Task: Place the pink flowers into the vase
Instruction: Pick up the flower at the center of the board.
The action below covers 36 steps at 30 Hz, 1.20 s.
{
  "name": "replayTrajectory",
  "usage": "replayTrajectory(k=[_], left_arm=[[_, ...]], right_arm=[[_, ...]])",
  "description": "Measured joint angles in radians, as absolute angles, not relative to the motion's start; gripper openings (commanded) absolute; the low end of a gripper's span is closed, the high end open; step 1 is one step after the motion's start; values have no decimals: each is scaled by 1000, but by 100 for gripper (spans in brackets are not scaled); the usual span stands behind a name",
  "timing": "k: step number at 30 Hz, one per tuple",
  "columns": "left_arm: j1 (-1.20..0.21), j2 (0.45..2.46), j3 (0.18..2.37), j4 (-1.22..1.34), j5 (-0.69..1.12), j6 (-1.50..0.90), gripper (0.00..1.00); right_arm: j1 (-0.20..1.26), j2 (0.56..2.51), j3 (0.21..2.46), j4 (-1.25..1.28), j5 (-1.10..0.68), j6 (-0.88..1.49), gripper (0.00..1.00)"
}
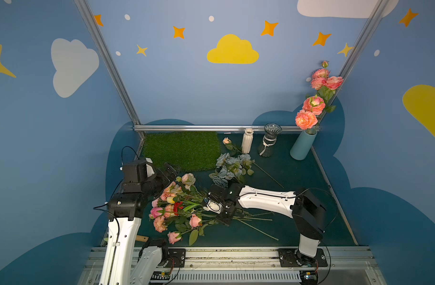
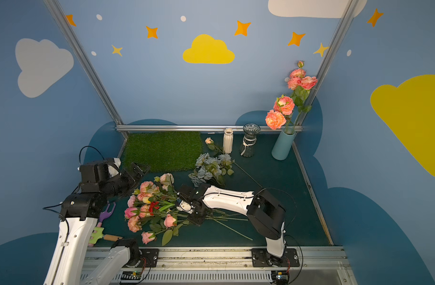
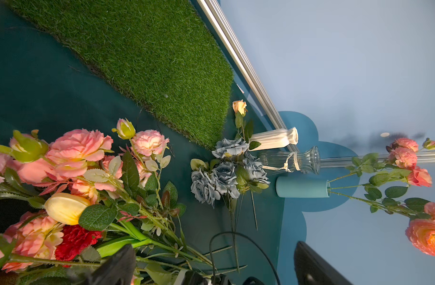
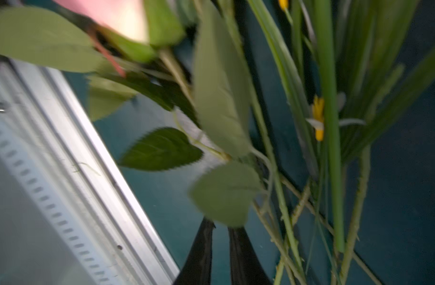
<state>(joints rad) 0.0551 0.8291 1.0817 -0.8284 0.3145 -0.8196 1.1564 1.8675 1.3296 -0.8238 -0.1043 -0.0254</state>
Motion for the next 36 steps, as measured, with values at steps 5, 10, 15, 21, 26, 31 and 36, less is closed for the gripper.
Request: replayTrajectory(k=[5, 10, 15, 21, 26, 31, 36], left_arm=[[55, 830, 1077, -822, 319, -820, 100], [55, 830, 1077, -821, 320, -819, 100], [55, 830, 1077, -815, 325, -820, 100], [55, 830, 1077, -813, 329, -819, 100], [55, 830, 1077, -813, 337, -819, 100], [55, 830, 1077, -812, 342, -819, 100], [55, 830, 1077, -810, 345, -818, 100]], right_arm=[[1137, 1868, 1303, -834, -62, -5, 14], [1143, 1868, 1302, -833, -50, 3, 9], [1145, 1868, 1302, -834, -38, 4, 6], [1145, 1871, 1302, -833, -25, 3, 10], [1153, 1883, 1302, -831, -22, 4, 12], [1158, 1887, 1302, -829, -20, 2, 12], [1162, 1890, 1302, -827, -19, 0, 15]])
